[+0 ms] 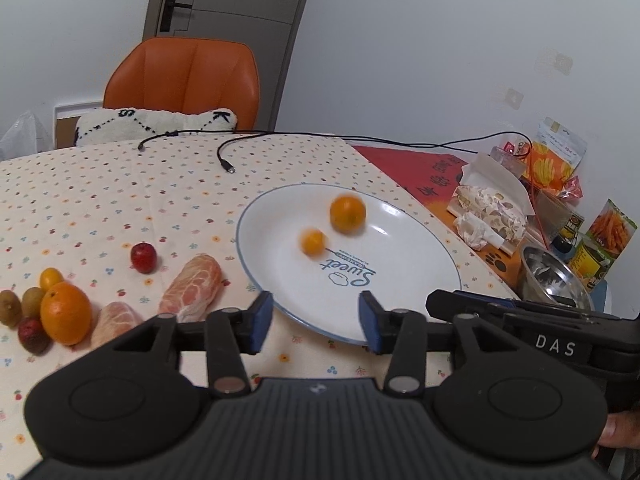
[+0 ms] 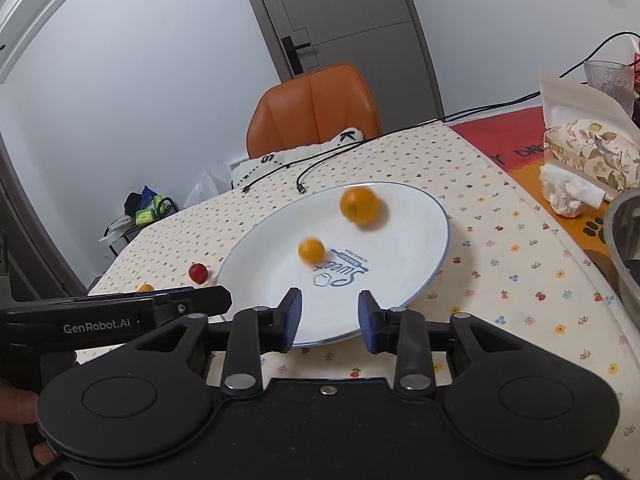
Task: Organize fruits
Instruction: 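Open the left tool over the plate while the right tool releases its small orange, then withdraw both open tools from the plate back toward the fruit pile, then close the right tool around the large peeled pomelo segment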
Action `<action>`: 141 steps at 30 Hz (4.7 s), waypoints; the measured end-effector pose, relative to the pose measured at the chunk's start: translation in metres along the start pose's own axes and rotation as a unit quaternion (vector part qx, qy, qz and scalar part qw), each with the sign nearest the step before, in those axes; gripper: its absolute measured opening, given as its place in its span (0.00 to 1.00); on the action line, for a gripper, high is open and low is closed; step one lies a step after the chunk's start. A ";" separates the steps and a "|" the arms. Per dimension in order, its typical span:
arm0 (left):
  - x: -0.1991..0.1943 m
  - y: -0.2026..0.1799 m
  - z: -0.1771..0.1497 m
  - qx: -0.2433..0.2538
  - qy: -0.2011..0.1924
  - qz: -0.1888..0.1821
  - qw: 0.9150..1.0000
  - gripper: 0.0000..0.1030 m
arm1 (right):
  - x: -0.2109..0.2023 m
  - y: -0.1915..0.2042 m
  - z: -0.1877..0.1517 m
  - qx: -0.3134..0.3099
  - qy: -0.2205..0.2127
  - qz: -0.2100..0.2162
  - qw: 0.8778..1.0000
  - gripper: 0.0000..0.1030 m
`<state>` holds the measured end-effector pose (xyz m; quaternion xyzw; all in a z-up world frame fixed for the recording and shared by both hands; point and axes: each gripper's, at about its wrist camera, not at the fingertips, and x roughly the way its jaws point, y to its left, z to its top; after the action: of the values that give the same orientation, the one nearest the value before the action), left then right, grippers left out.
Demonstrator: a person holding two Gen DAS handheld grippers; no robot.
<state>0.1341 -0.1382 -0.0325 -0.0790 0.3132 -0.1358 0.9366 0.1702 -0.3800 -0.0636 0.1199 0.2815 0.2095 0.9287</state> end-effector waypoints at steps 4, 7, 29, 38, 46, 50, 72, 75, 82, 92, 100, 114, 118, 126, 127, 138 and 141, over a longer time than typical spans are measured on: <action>-0.011 0.002 -0.001 0.001 -0.010 0.011 1.000 0.61 | -0.005 0.005 -0.001 -0.004 -0.005 0.003 1.000 0.38; -0.018 0.003 -0.002 0.000 -0.014 0.017 1.000 0.68 | -0.009 0.008 -0.002 -0.003 -0.006 0.005 1.000 0.40; -0.070 0.028 -0.012 -0.007 -0.057 0.060 0.997 0.87 | -0.018 0.045 -0.010 -0.028 -0.015 0.014 0.999 0.79; -0.085 0.042 -0.015 -0.019 -0.060 0.067 0.996 0.88 | -0.017 0.059 -0.012 -0.038 -0.021 0.023 0.999 0.94; -0.096 0.057 -0.018 -0.032 -0.060 0.083 0.994 0.88 | -0.014 0.074 -0.013 -0.049 -0.021 0.032 0.998 1.00; -0.100 0.066 -0.019 -0.042 -0.056 0.091 0.993 0.94 | -0.011 0.081 -0.014 -0.052 -0.018 0.037 0.998 1.00; -0.122 0.111 -0.029 -0.069 -0.053 0.122 0.989 0.98 | 0.013 0.120 -0.025 -0.066 0.020 0.075 0.995 0.99; -0.123 0.117 -0.029 -0.071 -0.054 0.120 0.989 0.97 | 0.019 0.126 -0.026 -0.069 0.029 0.078 0.994 0.94; -0.123 0.128 -0.028 -0.065 -0.063 0.120 0.989 0.93 | 0.039 0.140 -0.026 -0.075 0.054 0.082 0.992 0.81; -0.110 0.151 -0.031 -0.081 -0.055 0.107 0.989 0.64 | 0.065 0.161 -0.029 -0.086 0.077 0.084 0.990 0.76; -0.105 0.168 -0.034 -0.094 -0.053 0.105 0.989 0.61 | 0.090 0.174 -0.032 -0.086 0.093 0.059 0.990 0.70; -0.088 0.183 -0.038 -0.106 -0.045 0.108 0.987 0.60 | 0.111 0.196 -0.040 -0.115 0.084 0.001 0.990 0.69; -0.083 0.183 -0.039 -0.106 -0.041 0.106 0.988 0.60 | 0.113 0.202 -0.044 -0.133 0.079 -0.010 0.988 0.69; -0.070 0.179 -0.038 -0.109 -0.036 0.101 0.988 0.60 | 0.112 0.203 -0.044 -0.163 0.080 -0.031 0.983 0.60; -0.069 0.178 -0.038 -0.108 -0.035 0.100 0.989 0.60 | 0.110 0.201 -0.044 -0.163 0.079 -0.031 0.983 0.59; -0.056 0.167 -0.037 -0.100 -0.032 0.089 0.991 0.60 | 0.101 0.179 -0.040 -0.149 0.077 -0.023 0.986 0.39; -0.052 0.164 -0.036 -0.096 -0.029 0.086 0.991 0.60 | 0.100 0.176 -0.039 -0.141 0.076 -0.015 0.987 0.38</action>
<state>0.1056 0.0313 -0.0702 -0.1455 0.3028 -0.0212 0.9416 0.1668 -0.1747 -0.0826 -0.0332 0.3205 0.2413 0.9154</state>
